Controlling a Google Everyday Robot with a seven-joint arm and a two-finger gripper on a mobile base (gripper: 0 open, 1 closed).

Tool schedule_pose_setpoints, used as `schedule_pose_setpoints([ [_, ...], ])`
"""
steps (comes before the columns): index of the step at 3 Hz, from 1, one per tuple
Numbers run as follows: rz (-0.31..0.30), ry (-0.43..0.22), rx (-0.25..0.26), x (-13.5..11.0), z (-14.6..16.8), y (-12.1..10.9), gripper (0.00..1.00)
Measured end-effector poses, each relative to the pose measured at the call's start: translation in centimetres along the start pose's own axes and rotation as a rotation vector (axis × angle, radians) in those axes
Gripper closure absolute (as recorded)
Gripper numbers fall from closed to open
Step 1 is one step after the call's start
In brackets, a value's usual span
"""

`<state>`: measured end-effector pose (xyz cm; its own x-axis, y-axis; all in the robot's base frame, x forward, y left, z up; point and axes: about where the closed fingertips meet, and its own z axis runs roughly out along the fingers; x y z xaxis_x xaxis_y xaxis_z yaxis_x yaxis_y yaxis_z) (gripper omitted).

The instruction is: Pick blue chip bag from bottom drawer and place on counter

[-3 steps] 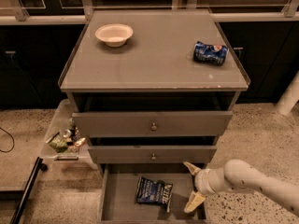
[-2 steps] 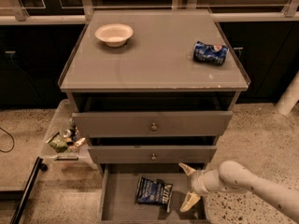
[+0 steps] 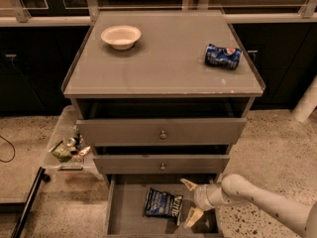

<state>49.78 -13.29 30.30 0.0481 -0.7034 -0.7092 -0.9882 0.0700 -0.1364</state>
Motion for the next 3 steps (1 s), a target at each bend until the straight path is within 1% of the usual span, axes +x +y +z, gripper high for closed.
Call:
schedule_pose_setpoints([
  [2,0.083,-0.078,0.104,1.7,3.4,-0.2,0.0],
  [3,0.106,-0.105,0.123,2.5,5.6,-0.6,0.0],
])
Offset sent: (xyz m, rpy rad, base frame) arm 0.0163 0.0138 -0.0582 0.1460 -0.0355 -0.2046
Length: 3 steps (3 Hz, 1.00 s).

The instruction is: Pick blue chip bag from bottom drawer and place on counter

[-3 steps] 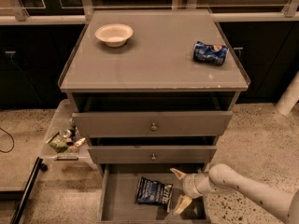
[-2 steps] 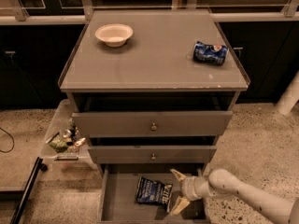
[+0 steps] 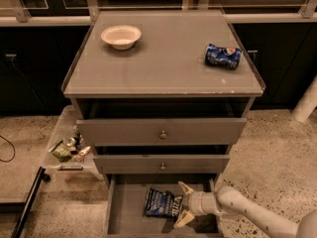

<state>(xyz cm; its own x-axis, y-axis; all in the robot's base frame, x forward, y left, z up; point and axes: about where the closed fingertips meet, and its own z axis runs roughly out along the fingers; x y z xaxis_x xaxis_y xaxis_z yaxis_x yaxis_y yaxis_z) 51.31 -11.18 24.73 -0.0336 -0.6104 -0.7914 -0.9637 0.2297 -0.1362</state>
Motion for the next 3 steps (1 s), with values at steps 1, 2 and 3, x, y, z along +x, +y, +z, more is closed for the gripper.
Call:
schedule_pose_setpoints([
  [1,0.008,0.007,0.004,1.2,2.4,-0.6,0.0],
  [2,0.014,0.024,-0.011,2.7,4.9,-0.8,0.0],
  [3,0.023,0.039,-0.027,3.8,7.0,-0.9,0.0],
])
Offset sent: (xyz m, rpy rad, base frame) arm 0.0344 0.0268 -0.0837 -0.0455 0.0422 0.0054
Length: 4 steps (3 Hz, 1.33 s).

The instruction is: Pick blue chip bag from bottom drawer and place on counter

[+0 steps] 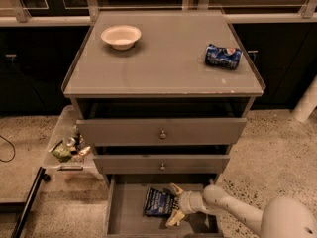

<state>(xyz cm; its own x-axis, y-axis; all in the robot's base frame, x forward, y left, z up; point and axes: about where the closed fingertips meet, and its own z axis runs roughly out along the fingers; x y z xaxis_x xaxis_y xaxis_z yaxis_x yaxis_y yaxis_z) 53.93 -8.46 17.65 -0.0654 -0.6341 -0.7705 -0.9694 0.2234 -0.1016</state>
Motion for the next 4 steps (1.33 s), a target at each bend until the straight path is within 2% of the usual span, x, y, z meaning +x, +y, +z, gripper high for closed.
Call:
schedule_pose_setpoints([
  [2,0.004,0.05,-0.031,1.2,3.2,0.0,0.0],
  [4,0.004,0.05,-0.032,1.2,3.2,0.0,0.43],
])
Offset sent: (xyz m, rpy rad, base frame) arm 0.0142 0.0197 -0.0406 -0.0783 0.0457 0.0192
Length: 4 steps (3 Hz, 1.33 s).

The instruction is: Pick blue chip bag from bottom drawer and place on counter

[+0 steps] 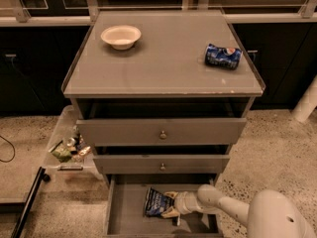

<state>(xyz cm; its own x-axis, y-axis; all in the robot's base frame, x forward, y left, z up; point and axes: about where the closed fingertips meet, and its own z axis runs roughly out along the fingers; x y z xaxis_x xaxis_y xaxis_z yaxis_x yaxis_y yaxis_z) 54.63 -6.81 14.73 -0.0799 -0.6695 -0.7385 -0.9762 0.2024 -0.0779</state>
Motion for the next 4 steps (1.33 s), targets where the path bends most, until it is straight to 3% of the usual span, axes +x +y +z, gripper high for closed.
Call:
schedule_pose_setpoints([
  [2,0.0,0.0,0.0,0.0,0.01,0.01,0.9],
  [3,0.0,0.0,0.0,-0.01,-0.01,0.01,1.0],
  [4,0.001,-0.017,-0.007,-0.54,-0.8,0.38,1.0],
])
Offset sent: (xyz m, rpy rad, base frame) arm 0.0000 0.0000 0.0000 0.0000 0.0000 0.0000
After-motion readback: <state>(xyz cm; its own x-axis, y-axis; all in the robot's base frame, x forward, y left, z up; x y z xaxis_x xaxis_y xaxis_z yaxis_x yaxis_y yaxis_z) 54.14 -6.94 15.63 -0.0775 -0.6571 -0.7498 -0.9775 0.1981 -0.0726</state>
